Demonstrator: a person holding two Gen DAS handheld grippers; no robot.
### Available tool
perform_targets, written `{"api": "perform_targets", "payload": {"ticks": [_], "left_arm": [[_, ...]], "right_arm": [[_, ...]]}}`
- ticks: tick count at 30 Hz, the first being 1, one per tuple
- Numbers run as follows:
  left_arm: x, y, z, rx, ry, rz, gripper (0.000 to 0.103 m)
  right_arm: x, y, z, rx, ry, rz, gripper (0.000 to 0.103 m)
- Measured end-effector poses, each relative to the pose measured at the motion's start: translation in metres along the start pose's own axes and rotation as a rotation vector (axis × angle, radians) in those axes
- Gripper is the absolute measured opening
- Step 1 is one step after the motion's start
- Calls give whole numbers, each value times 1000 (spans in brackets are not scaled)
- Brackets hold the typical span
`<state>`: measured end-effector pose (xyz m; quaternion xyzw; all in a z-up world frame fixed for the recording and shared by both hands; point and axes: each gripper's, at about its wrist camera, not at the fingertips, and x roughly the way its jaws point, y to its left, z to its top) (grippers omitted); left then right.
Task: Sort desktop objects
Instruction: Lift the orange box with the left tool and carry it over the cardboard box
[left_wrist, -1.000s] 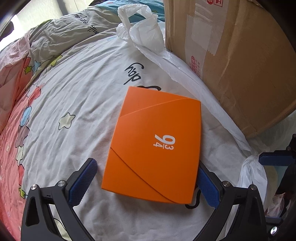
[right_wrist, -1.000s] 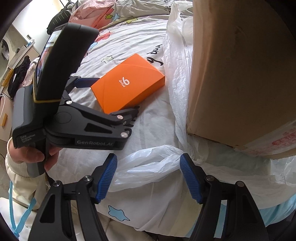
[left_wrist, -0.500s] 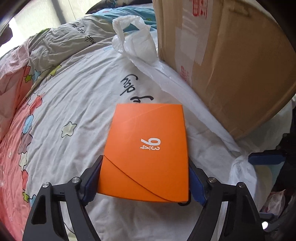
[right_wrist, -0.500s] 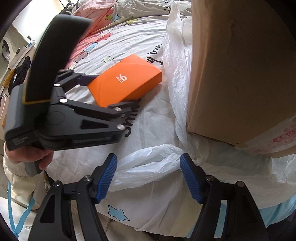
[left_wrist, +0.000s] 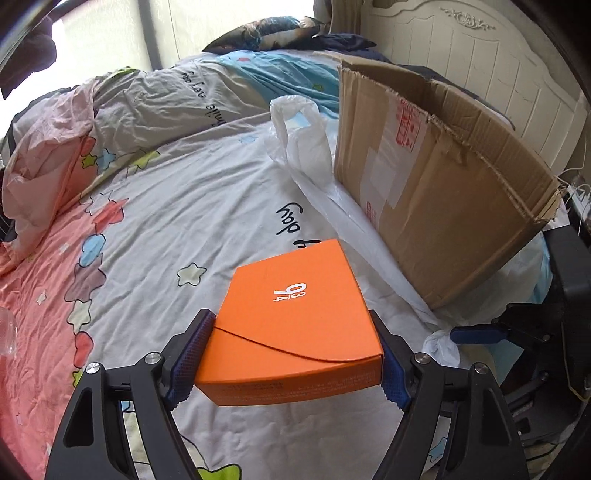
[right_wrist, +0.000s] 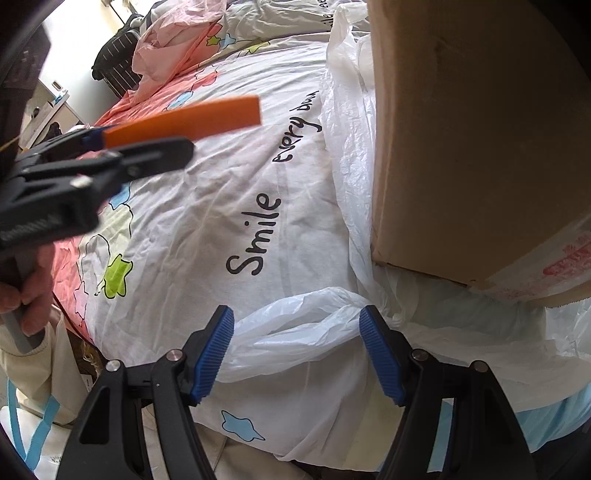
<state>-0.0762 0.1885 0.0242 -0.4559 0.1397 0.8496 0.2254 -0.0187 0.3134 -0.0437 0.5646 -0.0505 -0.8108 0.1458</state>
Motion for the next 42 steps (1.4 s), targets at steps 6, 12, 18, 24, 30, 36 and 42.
{"api": "perform_targets", "payload": {"ticks": [6,12,18,24,30,36,42], "left_arm": [[-23,-1,9,-1,-54,4,81],[-45,-9,18,20,-92,-18,81],[-65,-20,29,46,-137,-34,81],[-89,-30,44,66,-189,-42,81],[-101,-60,57,136,-215,-71,81],[-102,-94,66,205,-226,-106,81],[-94,-106,72,225,-212,-130,81]], "right_arm": [[0,-2,0,8,-4,10,67],[1,-5,-3,20,-12,22,67],[2,-2,-3,8,-12,-2,67],[1,-5,-5,15,-19,2,68],[2,-6,-7,18,-22,15,68],[-3,-8,-10,26,-31,22,68],[-41,-10,-20,29,-117,-3,68]]}}
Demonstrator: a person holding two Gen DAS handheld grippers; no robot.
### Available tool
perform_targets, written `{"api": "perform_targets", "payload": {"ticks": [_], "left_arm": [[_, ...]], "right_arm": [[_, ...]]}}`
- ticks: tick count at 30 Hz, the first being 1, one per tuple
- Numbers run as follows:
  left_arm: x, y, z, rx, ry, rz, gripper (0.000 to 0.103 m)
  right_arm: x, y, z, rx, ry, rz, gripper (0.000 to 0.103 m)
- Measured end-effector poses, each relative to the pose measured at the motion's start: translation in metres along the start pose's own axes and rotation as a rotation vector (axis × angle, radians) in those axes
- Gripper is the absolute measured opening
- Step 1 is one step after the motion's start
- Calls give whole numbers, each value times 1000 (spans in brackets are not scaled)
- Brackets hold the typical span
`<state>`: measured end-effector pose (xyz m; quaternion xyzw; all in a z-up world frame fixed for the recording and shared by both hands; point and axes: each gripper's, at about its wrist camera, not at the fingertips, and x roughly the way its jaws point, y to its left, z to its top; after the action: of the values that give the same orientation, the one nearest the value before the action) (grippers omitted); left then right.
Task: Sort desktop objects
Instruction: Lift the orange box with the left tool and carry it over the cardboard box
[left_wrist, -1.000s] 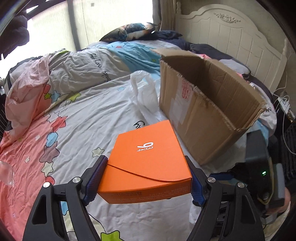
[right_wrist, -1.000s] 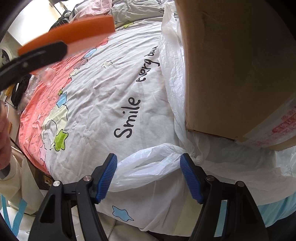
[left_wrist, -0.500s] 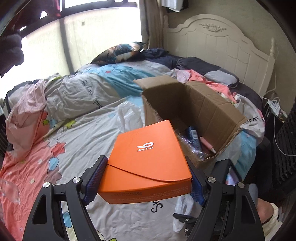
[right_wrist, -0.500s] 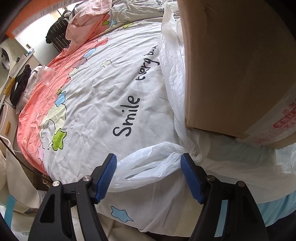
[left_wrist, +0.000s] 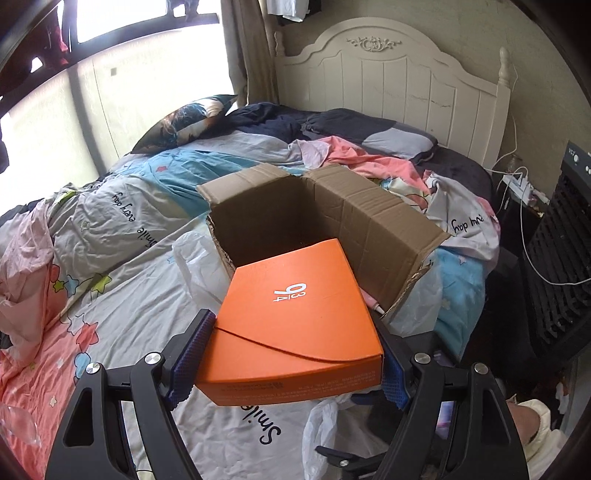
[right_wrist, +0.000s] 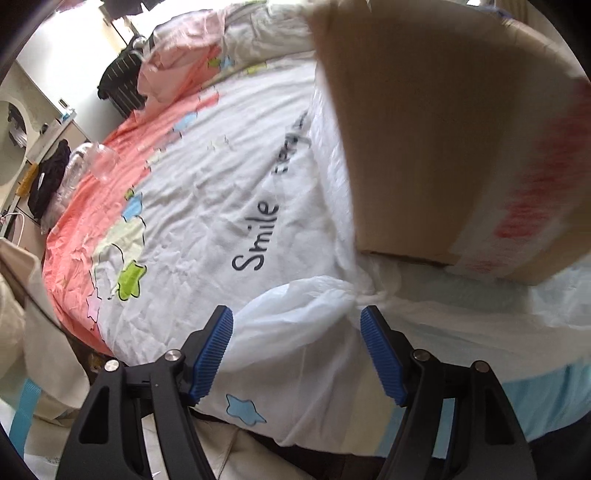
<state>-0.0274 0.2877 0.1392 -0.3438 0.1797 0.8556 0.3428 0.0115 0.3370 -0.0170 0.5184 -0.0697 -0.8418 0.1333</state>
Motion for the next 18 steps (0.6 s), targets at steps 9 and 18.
{"api": "perform_targets", "payload": {"ticks": [9,18], "left_arm": [[7,-6,6,-8,4,-46,81],[10,-17,9,12,7,-63,81]], "right_arm": [[-67,-8,-4,-28,-113,-160,68],[-110,1,4,-79,-192,-222,68]]}}
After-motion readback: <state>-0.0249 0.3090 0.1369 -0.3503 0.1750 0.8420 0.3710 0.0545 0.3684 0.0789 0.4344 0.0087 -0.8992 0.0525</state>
